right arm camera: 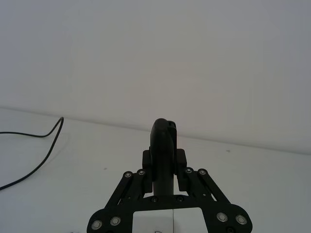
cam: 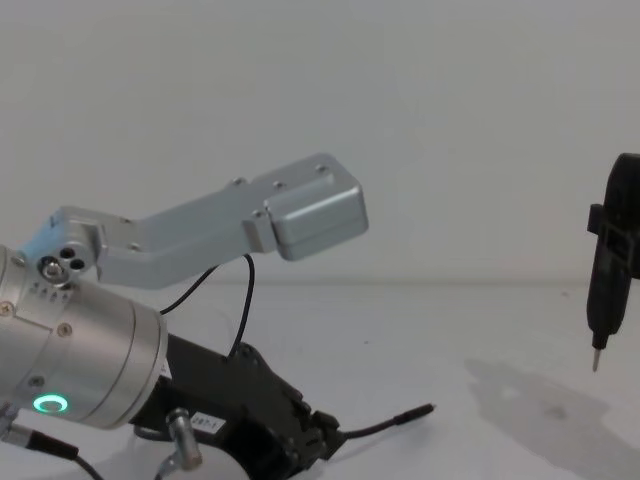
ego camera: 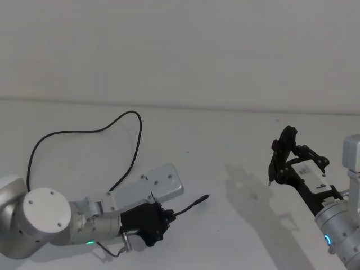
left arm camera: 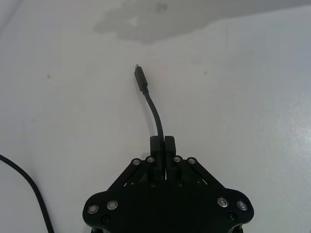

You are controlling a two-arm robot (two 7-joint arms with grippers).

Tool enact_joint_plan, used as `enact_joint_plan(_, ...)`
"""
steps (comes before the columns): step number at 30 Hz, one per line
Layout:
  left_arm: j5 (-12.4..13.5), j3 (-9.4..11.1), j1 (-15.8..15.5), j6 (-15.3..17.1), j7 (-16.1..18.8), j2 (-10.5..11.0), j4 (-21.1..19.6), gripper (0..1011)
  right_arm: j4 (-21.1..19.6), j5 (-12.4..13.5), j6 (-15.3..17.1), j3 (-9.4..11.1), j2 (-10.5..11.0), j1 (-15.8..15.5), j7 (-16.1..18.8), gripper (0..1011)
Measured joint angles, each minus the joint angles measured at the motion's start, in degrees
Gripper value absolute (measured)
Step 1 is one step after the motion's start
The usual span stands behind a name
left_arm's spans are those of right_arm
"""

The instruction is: Pick up the data cable with the one hand.

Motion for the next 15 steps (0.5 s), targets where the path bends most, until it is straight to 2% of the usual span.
enact_joint_plan(10,-1.47,-2.44,1.62,-4.19,1.12,-0.69,-1.34,46,-0.83,-0.37,-0.11,0.55,0.04,-0.2,-0.12,268)
enact_joint_plan(15,-3.03,-4.22,2.46,-6.23,1.76,-1.51,-2.42,46,-2.25,-0.65,-0.34,1.23,0.21,-0.42,-0.29,268)
